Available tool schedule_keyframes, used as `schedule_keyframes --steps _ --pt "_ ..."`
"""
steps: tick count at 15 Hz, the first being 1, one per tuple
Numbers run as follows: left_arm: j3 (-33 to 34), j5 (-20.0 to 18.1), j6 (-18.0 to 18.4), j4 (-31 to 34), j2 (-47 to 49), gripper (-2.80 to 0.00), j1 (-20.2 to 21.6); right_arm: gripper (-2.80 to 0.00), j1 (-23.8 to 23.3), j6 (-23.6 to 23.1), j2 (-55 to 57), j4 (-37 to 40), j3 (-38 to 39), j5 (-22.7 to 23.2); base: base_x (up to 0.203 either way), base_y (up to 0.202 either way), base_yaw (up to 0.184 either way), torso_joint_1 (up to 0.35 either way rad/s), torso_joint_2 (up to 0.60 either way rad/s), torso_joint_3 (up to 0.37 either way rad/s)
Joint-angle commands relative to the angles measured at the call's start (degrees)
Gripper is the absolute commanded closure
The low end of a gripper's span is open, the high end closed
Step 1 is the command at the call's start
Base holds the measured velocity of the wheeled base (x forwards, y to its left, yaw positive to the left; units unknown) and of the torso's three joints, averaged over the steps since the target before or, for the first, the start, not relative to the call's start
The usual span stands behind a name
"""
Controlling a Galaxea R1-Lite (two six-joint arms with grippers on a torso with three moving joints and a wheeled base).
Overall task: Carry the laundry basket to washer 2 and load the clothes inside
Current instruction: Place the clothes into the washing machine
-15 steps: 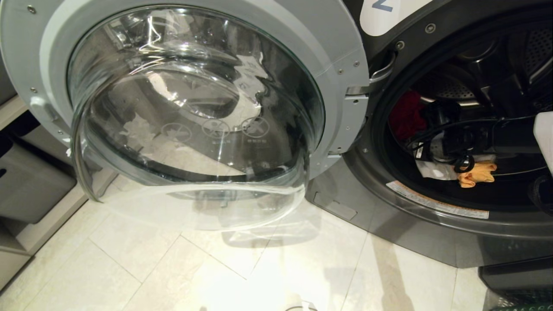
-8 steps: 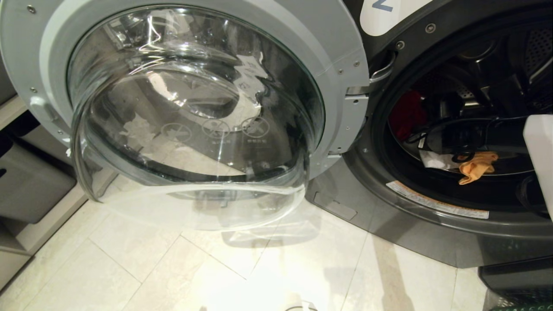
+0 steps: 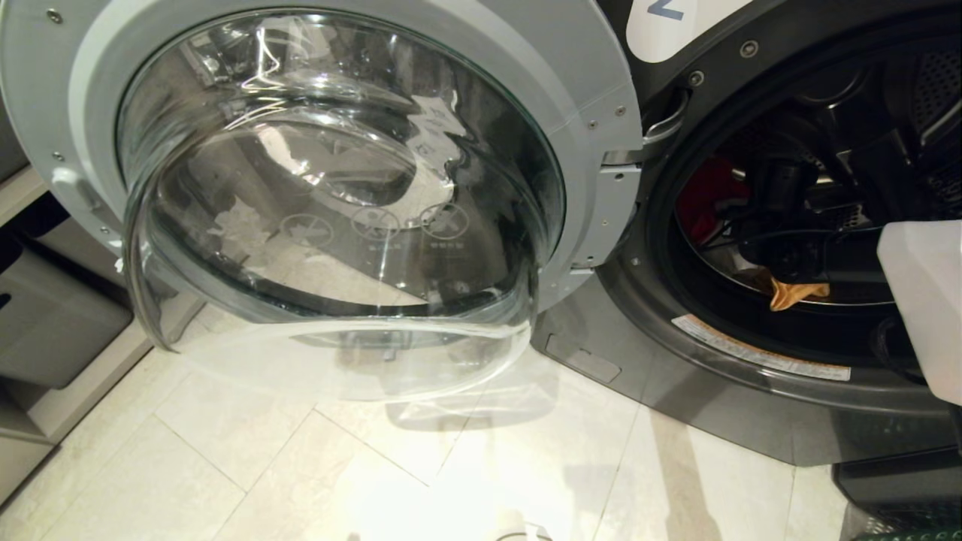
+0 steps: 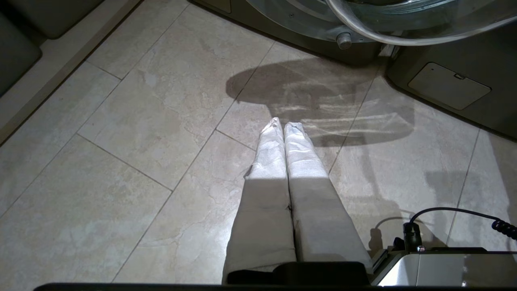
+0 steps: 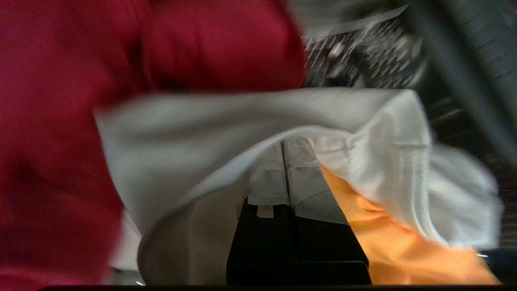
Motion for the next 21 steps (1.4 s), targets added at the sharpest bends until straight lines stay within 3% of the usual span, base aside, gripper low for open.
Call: schedule_keyframes --steps 1,6,13,16,21 --pt "0.02 0.02 -0.01 -0.02 -0.01 0.0 0.01 0.0 -1.47 0.36 1.52 1.21 0.38 2.25 0.0 0.0 0.0 0.0 0.0 0.0" --pt "-0.03 0.06 -0.01 -0.02 -0.01 0.0 0.01 0.0 -2.66 1.95 -8.4 2.13 4.79 8.01 0.0 0.0 0.0 0.0 0.0 0.0" --pt "0.02 0.02 -0.01 -0.02 -0.01 0.0 0.01 0.0 -1.63 3.75 -33.7 -0.09 37.12 13.24 0.0 0.0 0.0 0.0 0.0 0.0" --pt "0.02 0.02 -0.01 -0.02 -0.01 0.0 0.01 0.0 -1.49 3.43 -45.0 -2.12 48.47 17.52 0.0 0.0 0.0 0.0 0.0 0.0" --pt "0.02 0.02 -0.01 -0.02 -0.01 0.0 0.01 0.0 -1.31 -3.32 -64.0 0.4 64.46 26.97 0.0 0.0 0.0 0.0 0.0 0.0"
